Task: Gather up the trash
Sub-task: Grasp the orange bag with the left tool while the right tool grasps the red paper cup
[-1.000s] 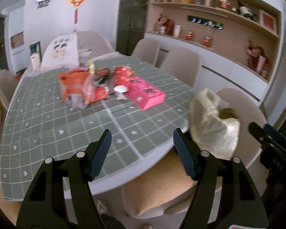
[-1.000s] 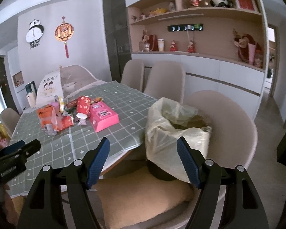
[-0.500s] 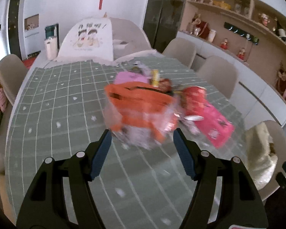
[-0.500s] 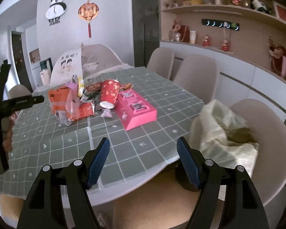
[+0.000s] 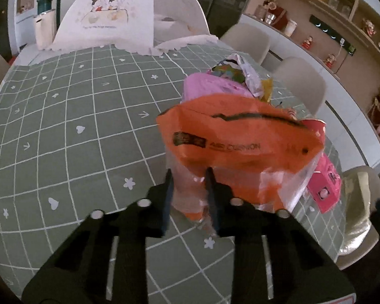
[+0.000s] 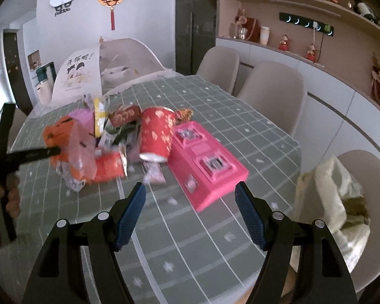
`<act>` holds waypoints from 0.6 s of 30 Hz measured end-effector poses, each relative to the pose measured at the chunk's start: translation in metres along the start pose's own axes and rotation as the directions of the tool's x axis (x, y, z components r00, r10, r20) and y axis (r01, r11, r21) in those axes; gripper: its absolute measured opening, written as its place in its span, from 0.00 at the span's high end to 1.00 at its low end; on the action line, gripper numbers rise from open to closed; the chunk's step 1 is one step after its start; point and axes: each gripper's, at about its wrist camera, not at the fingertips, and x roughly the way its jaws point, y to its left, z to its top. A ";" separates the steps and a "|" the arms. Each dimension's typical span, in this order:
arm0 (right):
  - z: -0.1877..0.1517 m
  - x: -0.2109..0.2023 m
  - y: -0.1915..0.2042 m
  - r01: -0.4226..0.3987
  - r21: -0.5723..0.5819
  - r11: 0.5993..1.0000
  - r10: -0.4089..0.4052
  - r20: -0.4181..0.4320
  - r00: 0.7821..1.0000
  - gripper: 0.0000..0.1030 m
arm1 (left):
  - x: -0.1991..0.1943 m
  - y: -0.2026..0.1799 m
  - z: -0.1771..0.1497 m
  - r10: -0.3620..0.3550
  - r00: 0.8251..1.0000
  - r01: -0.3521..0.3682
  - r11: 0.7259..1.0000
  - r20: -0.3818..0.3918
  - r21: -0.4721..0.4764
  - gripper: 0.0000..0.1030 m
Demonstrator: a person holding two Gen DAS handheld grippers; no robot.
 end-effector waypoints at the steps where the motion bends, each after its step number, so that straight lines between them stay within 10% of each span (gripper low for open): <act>1: 0.007 0.006 0.003 -0.006 0.006 1.000 0.006 -0.006 1.000 0.33 | -0.006 0.002 0.000 -0.015 1.000 0.015 1.000 -0.014 0.003 0.86; 18: 0.090 0.165 0.045 -0.092 -0.048 0.995 0.086 -0.119 0.989 0.33 | -0.064 -0.013 -0.020 0.051 0.999 -0.051 0.998 -0.014 -0.026 0.93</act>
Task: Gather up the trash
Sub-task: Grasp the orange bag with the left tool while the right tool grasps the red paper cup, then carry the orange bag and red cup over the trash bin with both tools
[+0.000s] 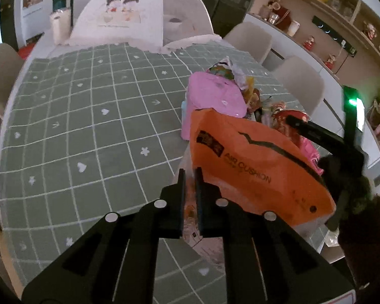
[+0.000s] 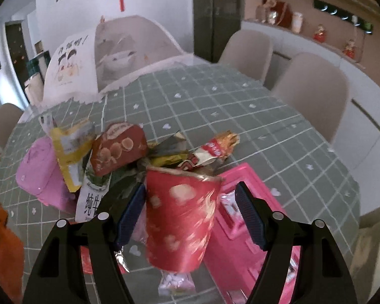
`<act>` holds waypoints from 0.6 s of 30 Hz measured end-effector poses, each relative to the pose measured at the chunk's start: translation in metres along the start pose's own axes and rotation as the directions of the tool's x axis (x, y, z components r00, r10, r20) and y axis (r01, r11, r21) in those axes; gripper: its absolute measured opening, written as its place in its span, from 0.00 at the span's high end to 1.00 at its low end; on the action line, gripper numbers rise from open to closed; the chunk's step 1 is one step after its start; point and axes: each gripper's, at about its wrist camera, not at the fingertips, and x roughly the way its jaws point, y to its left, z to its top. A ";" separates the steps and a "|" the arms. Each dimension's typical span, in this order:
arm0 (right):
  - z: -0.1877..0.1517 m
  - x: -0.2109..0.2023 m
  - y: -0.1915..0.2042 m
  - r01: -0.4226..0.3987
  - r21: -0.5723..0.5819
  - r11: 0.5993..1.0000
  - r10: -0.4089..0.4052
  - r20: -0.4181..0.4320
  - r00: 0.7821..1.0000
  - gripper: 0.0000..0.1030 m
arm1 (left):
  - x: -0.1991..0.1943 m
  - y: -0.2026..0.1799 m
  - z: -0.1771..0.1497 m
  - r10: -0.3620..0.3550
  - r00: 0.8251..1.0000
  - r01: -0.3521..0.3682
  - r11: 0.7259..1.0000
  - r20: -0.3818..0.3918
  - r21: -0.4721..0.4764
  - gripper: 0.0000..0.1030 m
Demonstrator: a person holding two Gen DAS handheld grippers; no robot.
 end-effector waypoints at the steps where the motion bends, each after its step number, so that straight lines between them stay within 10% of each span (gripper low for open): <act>1: 0.000 0.004 0.000 0.001 -0.008 1.000 -0.001 -0.011 1.000 0.33 | -0.004 -0.004 -0.002 0.015 1.000 -0.015 1.000 0.008 0.006 0.93; 8: -0.004 -0.015 -0.011 -0.117 -0.038 0.992 0.116 -0.021 0.993 0.56 | -0.031 -0.032 -0.002 0.058 0.996 -0.058 0.998 0.071 -0.006 0.93; 18: -0.019 -0.132 -0.080 -0.165 -0.008 0.986 0.164 0.153 0.975 0.56 | -0.036 -0.110 0.020 -0.023 0.990 0.005 0.992 0.140 0.123 0.93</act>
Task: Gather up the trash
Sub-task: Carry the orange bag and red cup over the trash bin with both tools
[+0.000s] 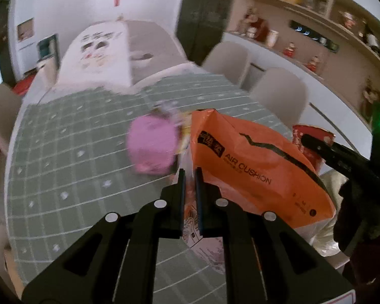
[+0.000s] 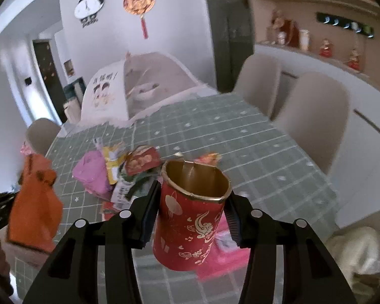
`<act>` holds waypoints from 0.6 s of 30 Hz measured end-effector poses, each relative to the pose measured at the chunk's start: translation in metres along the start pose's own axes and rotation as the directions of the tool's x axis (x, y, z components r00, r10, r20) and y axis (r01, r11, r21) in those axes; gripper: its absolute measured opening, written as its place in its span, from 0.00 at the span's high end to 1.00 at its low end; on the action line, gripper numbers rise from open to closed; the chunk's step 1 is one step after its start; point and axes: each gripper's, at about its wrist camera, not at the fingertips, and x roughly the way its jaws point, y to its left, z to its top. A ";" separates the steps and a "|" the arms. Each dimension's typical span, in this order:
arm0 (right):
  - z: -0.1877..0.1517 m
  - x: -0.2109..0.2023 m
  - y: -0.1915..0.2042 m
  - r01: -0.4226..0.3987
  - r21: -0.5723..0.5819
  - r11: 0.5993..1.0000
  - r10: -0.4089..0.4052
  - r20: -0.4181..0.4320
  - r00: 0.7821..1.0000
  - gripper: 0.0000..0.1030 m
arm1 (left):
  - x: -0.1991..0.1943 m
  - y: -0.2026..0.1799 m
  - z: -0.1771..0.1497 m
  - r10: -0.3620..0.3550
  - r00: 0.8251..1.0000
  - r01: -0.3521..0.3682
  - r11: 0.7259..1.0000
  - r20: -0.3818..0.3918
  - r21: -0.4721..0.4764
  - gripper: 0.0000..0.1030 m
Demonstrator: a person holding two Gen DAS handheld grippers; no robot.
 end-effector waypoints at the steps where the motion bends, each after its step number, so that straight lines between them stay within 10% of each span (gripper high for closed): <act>1: -0.001 -0.010 -0.009 0.015 0.011 1.000 -0.015 0.009 1.000 0.56 | 0.001 -0.010 0.003 -0.015 1.000 0.015 1.000 0.002 0.015 0.93; 18: -0.093 -0.172 -0.197 0.385 0.217 0.897 -0.407 0.067 0.911 0.56 | 0.052 -0.264 0.004 -0.339 0.938 0.345 0.889 -0.072 0.302 0.93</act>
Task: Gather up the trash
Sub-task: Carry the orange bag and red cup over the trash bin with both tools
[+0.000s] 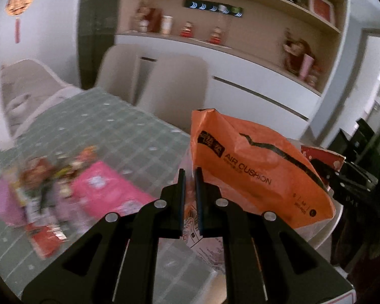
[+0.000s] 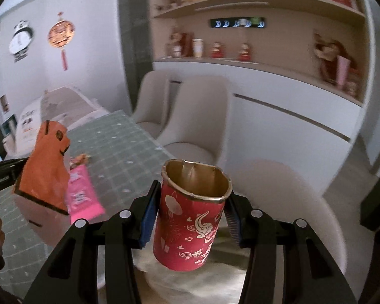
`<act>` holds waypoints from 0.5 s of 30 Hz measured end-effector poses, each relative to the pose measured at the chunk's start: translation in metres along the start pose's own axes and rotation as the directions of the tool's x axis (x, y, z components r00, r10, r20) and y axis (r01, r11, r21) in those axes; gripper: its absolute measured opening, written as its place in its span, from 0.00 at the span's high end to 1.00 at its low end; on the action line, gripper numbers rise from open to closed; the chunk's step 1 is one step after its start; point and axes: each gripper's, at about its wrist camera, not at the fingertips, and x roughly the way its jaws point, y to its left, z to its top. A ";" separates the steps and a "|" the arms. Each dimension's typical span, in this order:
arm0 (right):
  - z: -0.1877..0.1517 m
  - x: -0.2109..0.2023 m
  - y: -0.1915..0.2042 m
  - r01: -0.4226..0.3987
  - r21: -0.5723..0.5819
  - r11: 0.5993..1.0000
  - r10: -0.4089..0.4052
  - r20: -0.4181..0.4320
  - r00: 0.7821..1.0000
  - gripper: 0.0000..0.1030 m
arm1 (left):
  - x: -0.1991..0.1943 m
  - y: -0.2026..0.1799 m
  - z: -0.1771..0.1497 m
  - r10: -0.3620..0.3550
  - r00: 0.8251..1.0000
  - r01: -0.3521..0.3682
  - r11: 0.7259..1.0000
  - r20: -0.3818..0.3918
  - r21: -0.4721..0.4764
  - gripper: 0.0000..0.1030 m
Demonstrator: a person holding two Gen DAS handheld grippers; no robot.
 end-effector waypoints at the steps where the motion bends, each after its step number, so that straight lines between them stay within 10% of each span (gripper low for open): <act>1: -0.002 -0.002 -0.007 0.010 0.005 1.000 -0.010 0.003 1.000 0.56 | 0.011 -0.012 0.002 -0.016 1.000 0.016 1.000 -0.009 0.005 0.93; 15: -0.025 -0.016 -0.101 0.078 0.037 0.996 -0.079 0.026 0.997 0.56 | 0.146 -0.122 -0.010 -0.081 0.983 0.090 0.995 -0.167 0.049 0.92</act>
